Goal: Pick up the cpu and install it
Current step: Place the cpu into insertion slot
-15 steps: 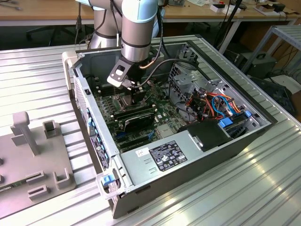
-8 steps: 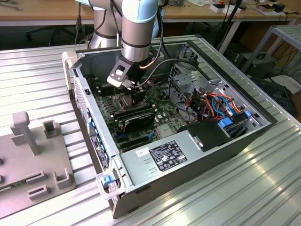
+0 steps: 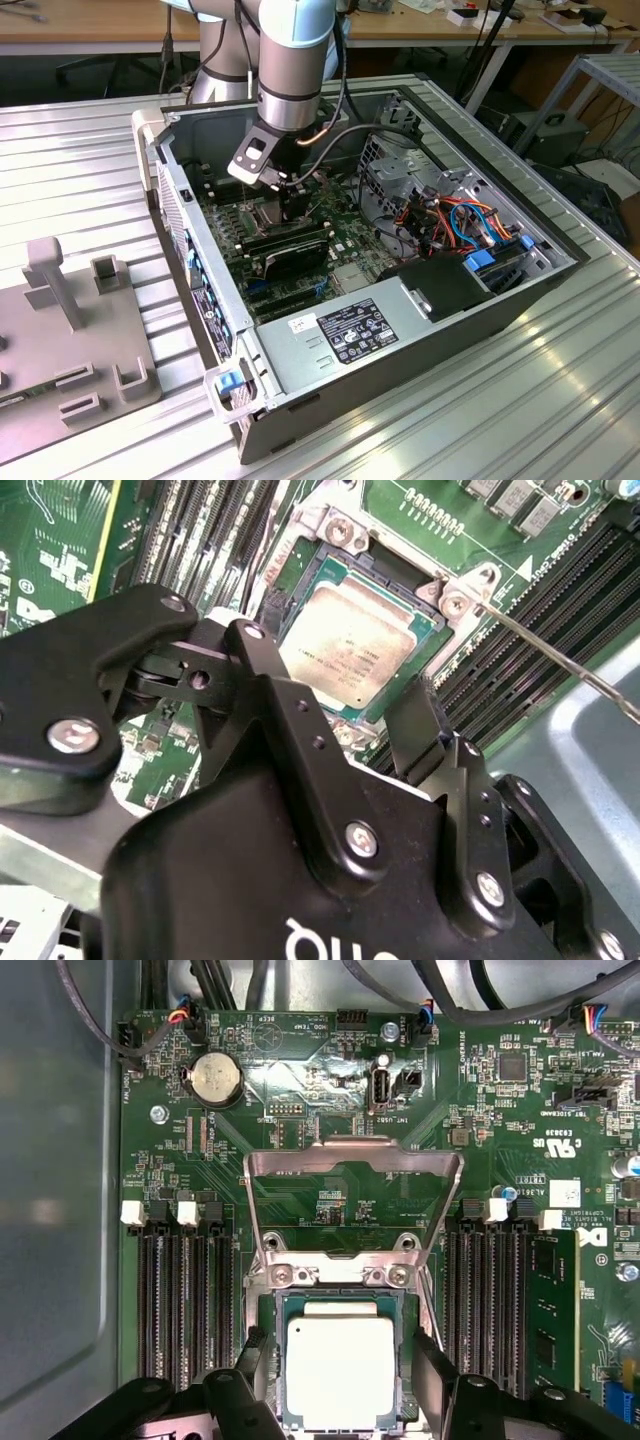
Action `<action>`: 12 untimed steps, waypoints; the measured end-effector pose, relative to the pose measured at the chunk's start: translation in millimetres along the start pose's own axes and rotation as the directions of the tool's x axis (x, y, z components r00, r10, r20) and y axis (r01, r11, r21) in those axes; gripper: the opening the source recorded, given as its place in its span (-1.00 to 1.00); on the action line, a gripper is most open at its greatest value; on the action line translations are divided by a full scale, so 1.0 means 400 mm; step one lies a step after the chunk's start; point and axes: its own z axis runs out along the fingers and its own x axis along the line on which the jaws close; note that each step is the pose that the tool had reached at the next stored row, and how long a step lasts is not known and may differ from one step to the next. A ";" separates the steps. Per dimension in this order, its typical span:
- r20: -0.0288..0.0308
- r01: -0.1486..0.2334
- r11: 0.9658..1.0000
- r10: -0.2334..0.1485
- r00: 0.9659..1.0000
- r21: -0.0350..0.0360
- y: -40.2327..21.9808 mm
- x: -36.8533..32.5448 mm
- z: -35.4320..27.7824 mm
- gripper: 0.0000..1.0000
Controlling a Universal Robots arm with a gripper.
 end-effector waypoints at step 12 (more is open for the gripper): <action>0.000 0.000 1.000 0.000 1.000 0.000 0.002 -0.001 -0.045 0.36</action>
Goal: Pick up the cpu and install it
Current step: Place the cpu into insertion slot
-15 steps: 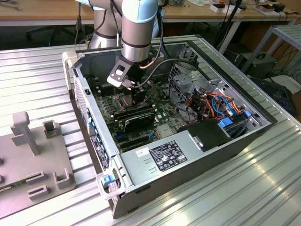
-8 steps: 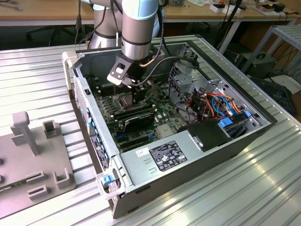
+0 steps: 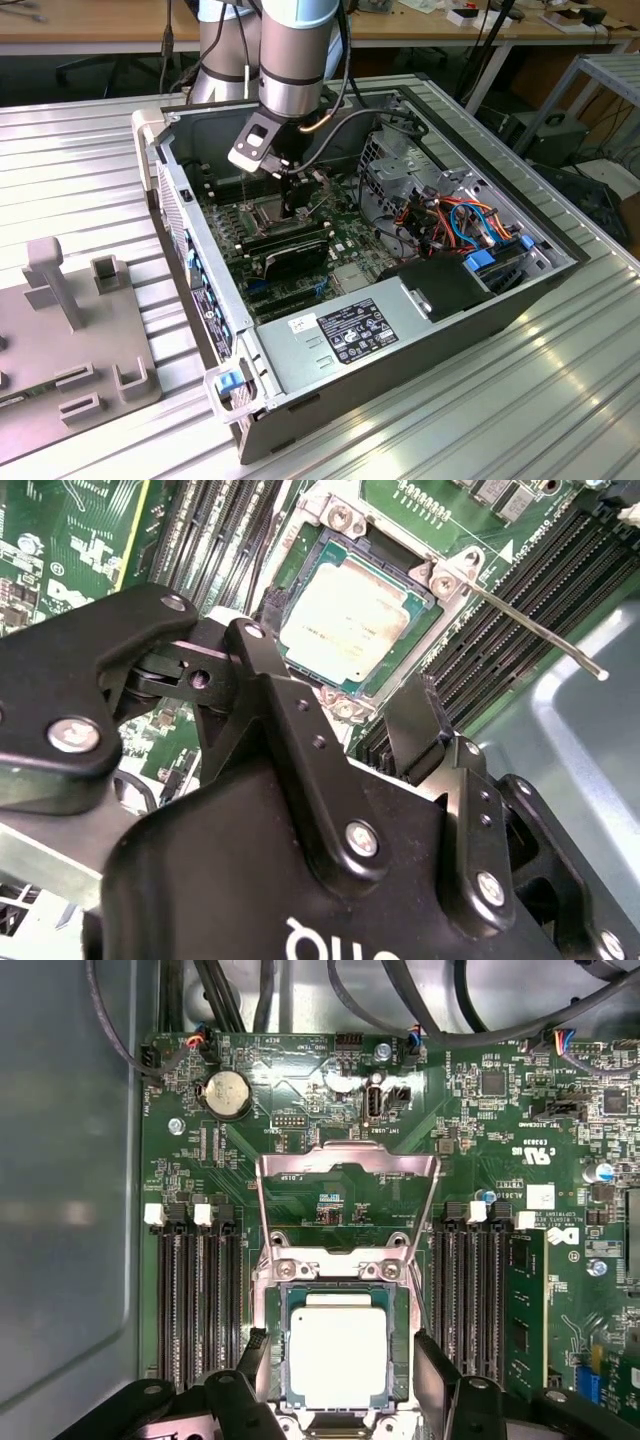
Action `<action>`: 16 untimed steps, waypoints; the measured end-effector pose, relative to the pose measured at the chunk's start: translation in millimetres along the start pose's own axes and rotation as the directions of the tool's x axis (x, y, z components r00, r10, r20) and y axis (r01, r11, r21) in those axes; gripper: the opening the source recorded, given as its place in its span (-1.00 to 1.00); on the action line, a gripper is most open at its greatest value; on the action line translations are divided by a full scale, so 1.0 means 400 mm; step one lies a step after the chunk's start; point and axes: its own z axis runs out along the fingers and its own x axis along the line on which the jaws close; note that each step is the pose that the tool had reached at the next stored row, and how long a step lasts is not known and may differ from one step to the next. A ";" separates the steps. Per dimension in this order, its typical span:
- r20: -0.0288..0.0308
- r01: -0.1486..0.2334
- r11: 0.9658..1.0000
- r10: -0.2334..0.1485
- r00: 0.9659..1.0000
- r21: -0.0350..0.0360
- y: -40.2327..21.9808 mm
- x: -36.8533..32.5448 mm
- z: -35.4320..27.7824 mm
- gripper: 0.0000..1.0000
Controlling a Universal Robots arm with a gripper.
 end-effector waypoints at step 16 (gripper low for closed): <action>0.000 0.000 1.000 0.000 1.000 0.002 0.000 0.000 -0.007 0.36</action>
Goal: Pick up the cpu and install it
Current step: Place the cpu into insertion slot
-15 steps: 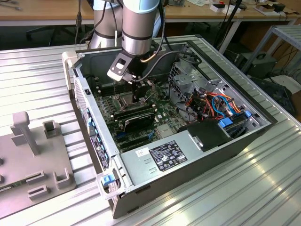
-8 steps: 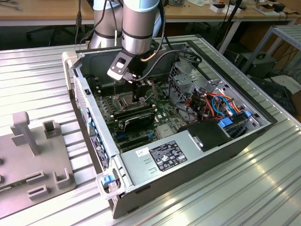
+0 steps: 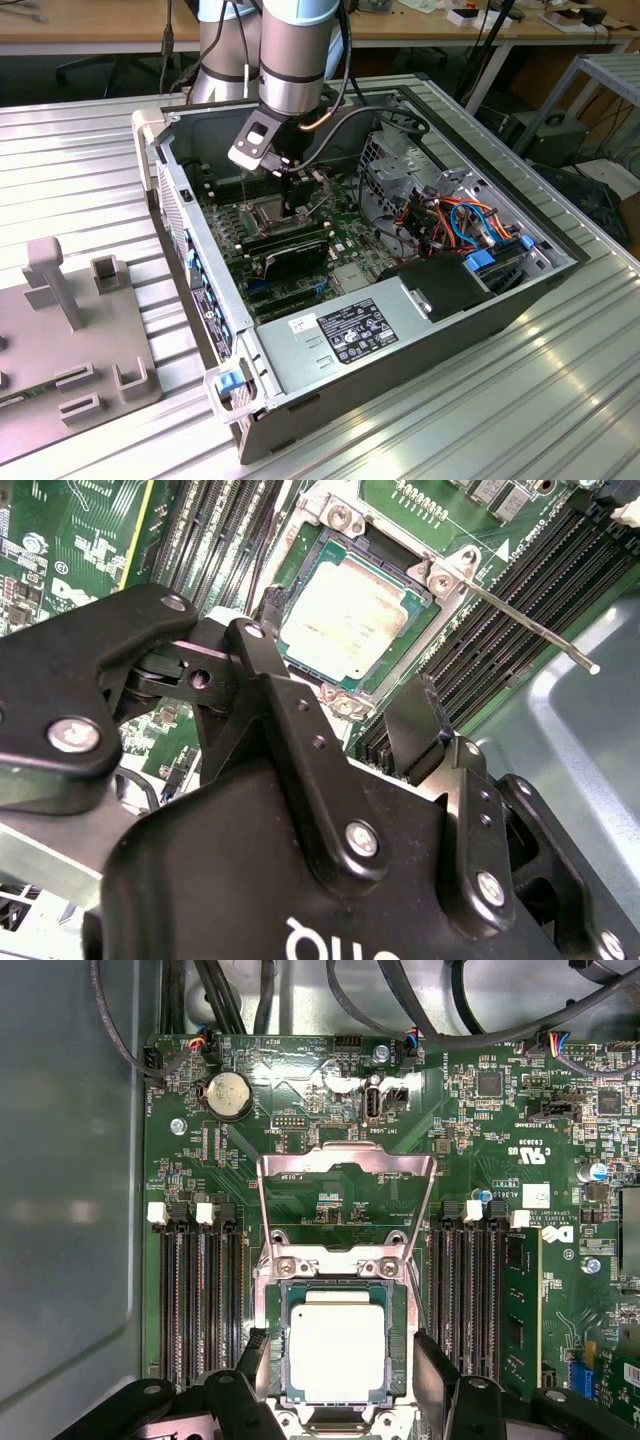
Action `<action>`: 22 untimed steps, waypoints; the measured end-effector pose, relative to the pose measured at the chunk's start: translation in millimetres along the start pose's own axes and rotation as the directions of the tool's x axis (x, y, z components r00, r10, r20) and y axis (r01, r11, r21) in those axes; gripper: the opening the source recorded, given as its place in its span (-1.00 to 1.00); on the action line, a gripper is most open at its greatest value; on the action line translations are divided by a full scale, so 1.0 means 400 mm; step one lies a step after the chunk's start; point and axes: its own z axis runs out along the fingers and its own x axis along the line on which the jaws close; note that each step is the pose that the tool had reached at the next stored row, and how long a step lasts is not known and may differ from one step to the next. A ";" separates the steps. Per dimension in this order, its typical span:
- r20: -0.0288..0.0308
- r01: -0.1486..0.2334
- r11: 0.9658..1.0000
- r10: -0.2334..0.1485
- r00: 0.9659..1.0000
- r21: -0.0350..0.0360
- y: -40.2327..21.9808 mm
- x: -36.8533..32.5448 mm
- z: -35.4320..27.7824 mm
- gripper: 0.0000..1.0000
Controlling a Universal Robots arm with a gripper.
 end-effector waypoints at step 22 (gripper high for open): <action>0.000 0.000 1.000 0.000 1.000 0.000 0.000 0.000 0.000 -0.79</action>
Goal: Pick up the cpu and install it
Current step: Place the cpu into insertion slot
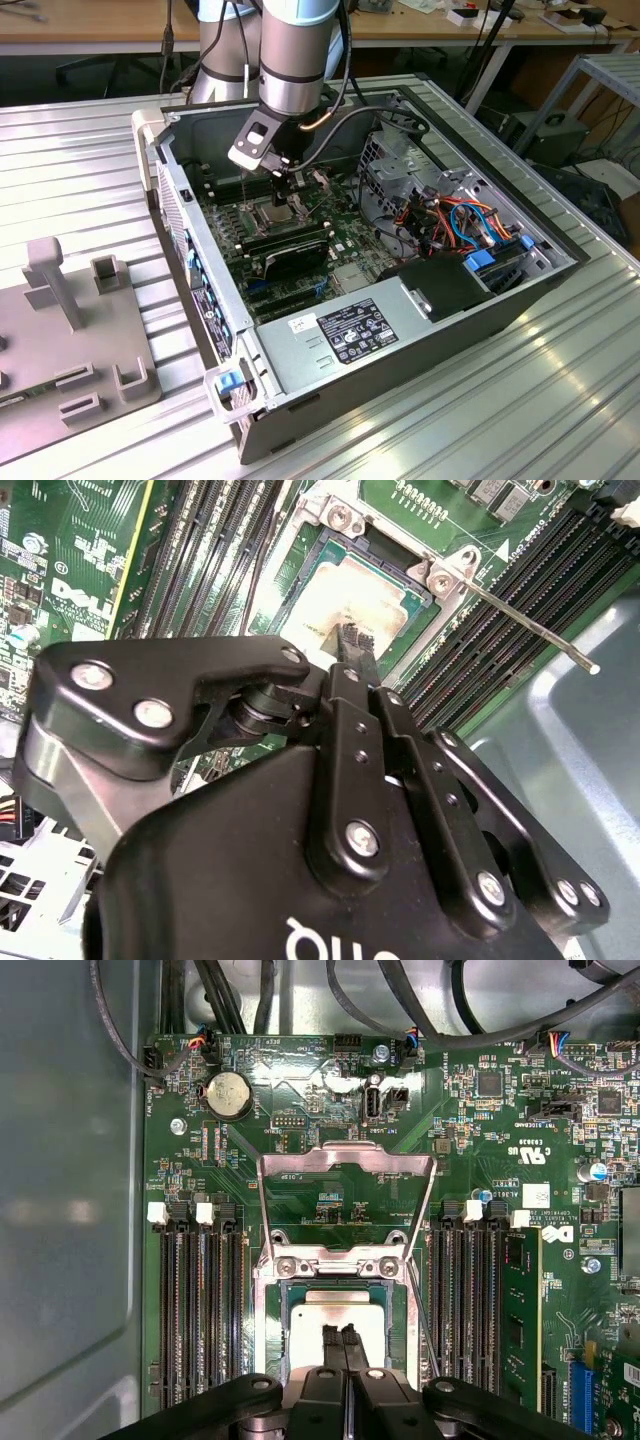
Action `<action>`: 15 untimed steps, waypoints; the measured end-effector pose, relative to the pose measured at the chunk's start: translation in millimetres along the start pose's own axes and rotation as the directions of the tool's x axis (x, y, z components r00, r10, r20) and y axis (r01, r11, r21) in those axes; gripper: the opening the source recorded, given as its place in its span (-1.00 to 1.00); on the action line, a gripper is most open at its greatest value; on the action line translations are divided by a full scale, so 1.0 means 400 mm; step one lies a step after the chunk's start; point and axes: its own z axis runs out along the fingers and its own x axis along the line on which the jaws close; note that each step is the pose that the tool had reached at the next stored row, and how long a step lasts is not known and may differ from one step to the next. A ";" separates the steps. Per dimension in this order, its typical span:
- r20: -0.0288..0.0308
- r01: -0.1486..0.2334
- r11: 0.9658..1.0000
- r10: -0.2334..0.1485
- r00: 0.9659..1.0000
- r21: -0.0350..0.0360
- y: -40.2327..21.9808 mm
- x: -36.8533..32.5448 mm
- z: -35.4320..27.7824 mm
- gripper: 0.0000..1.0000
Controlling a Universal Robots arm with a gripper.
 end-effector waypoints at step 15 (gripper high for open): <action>0.000 0.000 1.000 0.000 1.000 0.002 -0.008 0.001 0.025 -0.79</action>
